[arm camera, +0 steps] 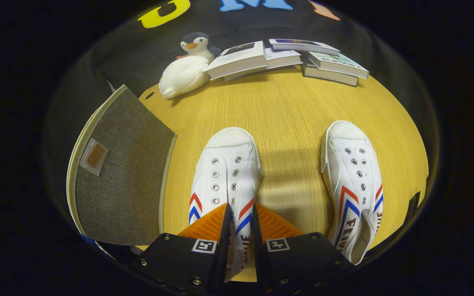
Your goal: Open the storage box then place both shoes into the box .Put the left shoe in first, then the right shoe, with the right side of both shoes facing outward in a uniform manner.
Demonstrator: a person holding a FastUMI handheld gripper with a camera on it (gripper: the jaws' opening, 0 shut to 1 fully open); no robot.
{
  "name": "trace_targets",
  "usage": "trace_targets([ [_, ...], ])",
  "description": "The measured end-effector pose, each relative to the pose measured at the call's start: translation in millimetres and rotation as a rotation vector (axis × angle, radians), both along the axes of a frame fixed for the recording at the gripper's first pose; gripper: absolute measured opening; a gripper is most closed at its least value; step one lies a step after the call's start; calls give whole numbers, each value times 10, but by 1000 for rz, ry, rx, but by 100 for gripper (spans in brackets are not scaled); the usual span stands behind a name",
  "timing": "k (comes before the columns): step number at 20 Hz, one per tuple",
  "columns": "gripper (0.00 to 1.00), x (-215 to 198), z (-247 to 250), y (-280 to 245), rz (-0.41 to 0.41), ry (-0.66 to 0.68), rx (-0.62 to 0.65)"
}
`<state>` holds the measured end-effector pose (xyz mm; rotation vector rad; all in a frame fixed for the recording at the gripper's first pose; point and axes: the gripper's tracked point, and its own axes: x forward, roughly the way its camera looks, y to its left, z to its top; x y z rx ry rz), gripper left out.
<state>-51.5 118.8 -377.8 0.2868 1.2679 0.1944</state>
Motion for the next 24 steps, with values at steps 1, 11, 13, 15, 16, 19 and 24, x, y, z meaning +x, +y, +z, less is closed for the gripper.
trace_targets([
  [1, 29, 38, 71, -89, -64, 2, 8],
  [11, 0, -16, 216, 69, -258, 96, 198],
  [13, 0, 18, 355, 50, -260, 80, 222],
  [15, 0, 75, 502, 34, -258, 56, 226],
  [16, 0, 93, 589, 40, -256, 48, 234],
  [19, 0, 169, 866, 97, -252, 26, 265],
  [24, 0, 319, 1331, 199, -227, -30, 282],
])
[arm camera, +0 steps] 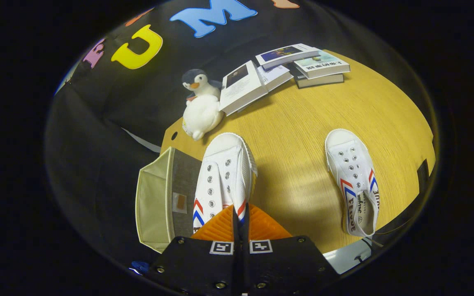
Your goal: Open the storage box then place both shoes into the box .Put the left shoe in first, then the right shoe, with the right side of both shoes facing outward in a uniform manner.
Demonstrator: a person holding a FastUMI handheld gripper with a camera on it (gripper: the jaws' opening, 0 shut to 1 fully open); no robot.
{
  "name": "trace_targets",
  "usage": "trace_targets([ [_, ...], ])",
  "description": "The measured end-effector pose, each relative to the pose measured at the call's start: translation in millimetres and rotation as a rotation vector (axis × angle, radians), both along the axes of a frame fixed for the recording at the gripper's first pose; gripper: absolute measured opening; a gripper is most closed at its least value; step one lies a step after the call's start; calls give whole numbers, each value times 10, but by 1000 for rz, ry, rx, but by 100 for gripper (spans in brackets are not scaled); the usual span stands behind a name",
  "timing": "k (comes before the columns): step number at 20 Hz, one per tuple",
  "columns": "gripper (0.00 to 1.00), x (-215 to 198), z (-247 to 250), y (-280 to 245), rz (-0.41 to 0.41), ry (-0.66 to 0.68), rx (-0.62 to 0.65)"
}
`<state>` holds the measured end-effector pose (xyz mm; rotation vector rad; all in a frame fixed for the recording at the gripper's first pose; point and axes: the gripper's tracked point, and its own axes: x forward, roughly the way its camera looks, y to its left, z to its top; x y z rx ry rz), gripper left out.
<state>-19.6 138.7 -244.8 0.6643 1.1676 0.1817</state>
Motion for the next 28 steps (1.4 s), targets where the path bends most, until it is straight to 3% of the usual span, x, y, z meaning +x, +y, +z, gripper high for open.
trace_targets([
  [12, 0, 273, 595, 703, 56, -78, 63],
  [22, 0, 256, 556, 1504, 128, -59, 84],
  [28, 0, 191, 428, 1810, 162, -56, 33],
])
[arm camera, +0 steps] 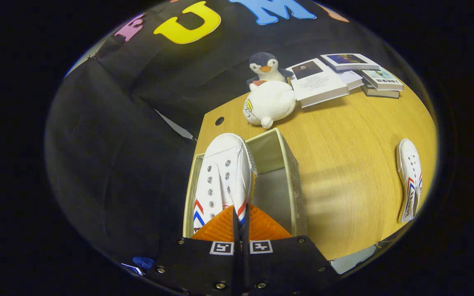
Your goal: Open the storage box then place both shoes into the box .Put the left shoe in first, then the right shoe, with the right side of both shoes facing outward in a uniform manner.
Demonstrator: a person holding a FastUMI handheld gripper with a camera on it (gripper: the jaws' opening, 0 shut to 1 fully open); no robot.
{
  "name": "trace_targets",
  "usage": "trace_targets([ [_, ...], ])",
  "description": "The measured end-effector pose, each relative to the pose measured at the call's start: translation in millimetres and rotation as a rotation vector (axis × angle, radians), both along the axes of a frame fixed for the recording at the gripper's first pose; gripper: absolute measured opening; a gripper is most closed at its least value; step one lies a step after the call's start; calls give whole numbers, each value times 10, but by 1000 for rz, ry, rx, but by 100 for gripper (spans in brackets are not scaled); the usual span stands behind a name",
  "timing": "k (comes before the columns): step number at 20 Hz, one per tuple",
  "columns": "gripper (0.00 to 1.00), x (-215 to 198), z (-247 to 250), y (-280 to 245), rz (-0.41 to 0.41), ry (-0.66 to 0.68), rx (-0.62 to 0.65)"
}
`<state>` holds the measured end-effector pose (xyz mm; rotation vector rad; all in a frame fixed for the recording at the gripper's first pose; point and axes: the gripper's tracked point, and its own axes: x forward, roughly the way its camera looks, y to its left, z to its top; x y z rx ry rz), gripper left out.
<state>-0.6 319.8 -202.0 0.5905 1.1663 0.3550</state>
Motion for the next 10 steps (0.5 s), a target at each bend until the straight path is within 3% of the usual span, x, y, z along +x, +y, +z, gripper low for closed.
trace_targets([
  [10, 0, -99, -356, 343, 24, 51, -88],
])
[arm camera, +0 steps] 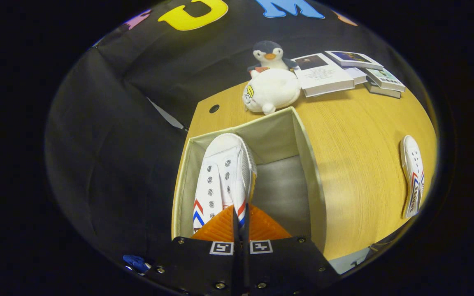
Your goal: Open the storage box then place both shoes into the box .Put the left shoe in first, then the right shoe, with the right side of both shoes facing outward in a uniform manner.
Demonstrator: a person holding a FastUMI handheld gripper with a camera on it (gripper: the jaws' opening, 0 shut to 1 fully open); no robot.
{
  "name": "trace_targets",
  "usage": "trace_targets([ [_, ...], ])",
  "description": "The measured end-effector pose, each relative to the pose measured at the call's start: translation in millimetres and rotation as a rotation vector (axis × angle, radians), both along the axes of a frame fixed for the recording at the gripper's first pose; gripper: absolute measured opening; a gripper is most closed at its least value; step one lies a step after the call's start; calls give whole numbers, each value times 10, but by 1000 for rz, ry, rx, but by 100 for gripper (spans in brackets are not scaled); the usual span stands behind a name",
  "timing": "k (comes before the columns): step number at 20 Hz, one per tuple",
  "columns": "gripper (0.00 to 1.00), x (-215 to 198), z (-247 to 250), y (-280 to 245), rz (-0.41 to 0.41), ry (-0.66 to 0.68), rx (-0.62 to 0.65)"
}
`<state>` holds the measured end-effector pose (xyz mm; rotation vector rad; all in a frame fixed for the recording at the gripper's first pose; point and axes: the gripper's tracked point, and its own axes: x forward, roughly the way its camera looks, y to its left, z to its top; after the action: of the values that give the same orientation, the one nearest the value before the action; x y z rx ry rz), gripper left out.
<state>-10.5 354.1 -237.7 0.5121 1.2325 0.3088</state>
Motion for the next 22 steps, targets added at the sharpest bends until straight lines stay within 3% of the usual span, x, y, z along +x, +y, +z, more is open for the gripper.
trace_targets([
  [13, 3, -84, -534, 342, 56, 83, -77],
  [15, 16, -92, -417, 505, 82, 68, 19],
  [20, 98, -66, -106, 393, 122, -21, 43],
  [22, 98, -31, 76, 294, 135, -73, 52],
])
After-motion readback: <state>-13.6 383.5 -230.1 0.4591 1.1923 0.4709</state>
